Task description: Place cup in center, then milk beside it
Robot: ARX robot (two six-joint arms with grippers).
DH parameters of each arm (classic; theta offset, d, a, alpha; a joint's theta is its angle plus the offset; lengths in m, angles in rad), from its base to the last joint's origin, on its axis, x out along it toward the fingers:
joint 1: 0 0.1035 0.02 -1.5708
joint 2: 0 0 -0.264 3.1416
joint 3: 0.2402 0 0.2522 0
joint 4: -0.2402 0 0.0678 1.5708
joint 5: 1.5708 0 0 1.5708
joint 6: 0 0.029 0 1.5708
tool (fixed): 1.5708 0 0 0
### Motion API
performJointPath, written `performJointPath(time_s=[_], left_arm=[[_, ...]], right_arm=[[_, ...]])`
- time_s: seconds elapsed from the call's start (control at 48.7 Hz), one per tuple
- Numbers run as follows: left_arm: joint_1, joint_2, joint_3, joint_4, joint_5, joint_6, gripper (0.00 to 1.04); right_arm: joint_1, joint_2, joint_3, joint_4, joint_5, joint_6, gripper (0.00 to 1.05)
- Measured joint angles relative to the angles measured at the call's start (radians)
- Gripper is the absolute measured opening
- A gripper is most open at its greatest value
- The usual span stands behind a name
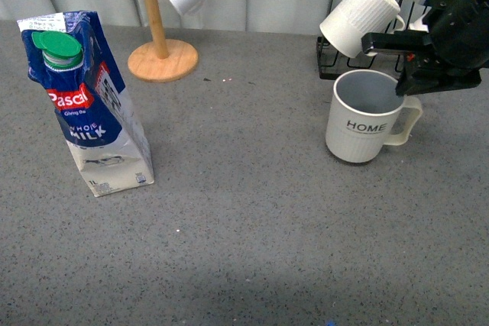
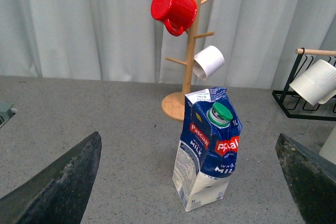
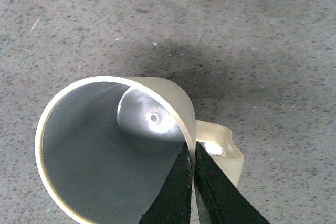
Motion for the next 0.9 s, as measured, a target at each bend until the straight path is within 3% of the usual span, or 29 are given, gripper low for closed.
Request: performJointPath(time_s=[0.431,0.903], left_arm=[[0.000,0.000,0.000,0.000,0.000,0.000,0.98],[0.000,0.000,0.000,0.000,0.000,0.000,0.98]], right_arm=[[0.163,0.019,0.050,-0.014,-0.064,0.048,0.01],[0.210,0.079,0.068,-0.022,-0.085,0.060,0.01]])
